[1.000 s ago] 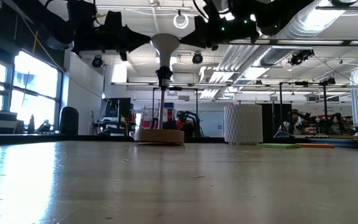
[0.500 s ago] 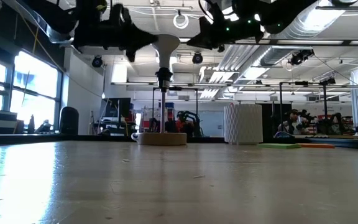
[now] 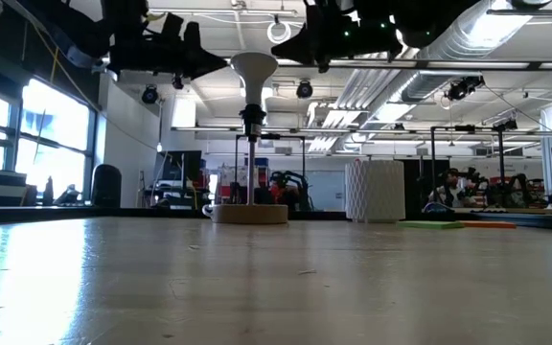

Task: Screw lightbulb
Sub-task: Remove the white lightbulb from the brown lamp

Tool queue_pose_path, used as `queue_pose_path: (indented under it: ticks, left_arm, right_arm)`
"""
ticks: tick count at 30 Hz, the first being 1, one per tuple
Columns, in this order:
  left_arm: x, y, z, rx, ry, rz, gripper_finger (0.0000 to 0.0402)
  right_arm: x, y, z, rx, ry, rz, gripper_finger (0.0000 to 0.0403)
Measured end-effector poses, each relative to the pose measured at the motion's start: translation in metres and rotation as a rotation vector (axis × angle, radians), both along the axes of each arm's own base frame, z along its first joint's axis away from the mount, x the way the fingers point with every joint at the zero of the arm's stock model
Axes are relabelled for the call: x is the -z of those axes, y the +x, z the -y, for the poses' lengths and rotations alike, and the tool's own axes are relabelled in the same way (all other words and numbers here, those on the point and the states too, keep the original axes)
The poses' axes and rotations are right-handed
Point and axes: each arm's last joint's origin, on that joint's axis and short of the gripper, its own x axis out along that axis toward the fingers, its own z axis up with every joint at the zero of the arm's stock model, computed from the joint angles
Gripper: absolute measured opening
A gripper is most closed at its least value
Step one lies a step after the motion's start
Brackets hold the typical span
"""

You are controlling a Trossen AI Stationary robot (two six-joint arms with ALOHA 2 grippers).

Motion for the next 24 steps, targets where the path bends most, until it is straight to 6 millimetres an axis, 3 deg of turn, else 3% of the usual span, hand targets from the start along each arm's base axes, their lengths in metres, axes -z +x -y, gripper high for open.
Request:
queue_pose_path:
  ticks: [10, 17, 24]
  left_arm:
    - [0.008, 0.018, 0.011, 0.077, -0.044, -0.003, 0.0]
    - [0.01, 0.036, 0.036, 0.254, -0.083, -0.009, 0.0]
    - [0.016, 0.045, 0.054, 0.293, -0.103, -0.103, 0.0]
  right_arm:
    - [0.004, -0.008, 0.026, 0.085, 0.02, 0.019, 0.0]
    - [0.003, -0.02, 0.048, 0.162, 0.079, 0.054, 0.0]
    - [0.003, -0.029, 0.06, 0.204, 0.094, 0.052, 0.0]
